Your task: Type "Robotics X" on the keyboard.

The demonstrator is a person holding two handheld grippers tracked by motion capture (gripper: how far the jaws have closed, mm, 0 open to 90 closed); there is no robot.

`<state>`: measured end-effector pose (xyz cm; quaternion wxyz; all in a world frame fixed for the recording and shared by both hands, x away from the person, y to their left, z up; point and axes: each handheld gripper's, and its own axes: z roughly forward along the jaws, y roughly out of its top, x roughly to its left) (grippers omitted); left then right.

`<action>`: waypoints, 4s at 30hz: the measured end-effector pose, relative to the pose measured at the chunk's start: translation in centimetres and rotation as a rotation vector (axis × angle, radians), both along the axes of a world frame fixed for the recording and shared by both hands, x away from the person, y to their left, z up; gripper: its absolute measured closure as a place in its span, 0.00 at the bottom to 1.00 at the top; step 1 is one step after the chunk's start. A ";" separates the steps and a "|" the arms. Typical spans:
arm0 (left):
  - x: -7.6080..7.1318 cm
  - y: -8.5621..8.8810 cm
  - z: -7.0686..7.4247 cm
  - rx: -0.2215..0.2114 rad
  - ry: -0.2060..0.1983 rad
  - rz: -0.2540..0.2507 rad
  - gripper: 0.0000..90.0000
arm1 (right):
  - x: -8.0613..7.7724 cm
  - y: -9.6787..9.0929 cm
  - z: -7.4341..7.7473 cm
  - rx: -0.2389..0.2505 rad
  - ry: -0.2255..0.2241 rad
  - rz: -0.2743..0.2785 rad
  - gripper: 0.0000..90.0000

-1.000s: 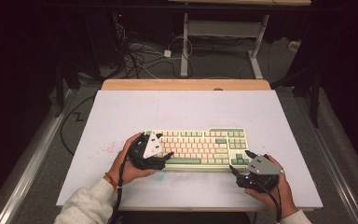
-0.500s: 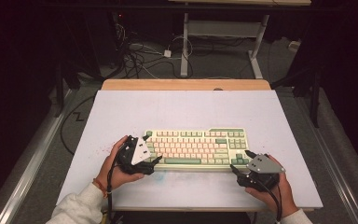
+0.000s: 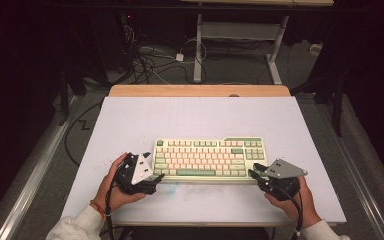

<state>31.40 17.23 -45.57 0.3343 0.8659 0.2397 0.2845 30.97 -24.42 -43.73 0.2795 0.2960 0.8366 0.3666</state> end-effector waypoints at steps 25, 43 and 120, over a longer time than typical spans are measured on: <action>-1.6 1.9 -1.9 0.020 0.086 0.038 0.21 | 4.0 3.6 0.0 -0.057 0.087 0.077 1.00; -1.8 2.1 -1.3 -0.023 0.103 0.051 0.28 | 5.0 3.8 -2.0 -0.071 0.128 0.071 1.00; 3.5 -2.4 1.9 0.034 0.241 -0.048 0.97 | 4.5 3.5 -2.4 -0.051 0.098 0.060 1.00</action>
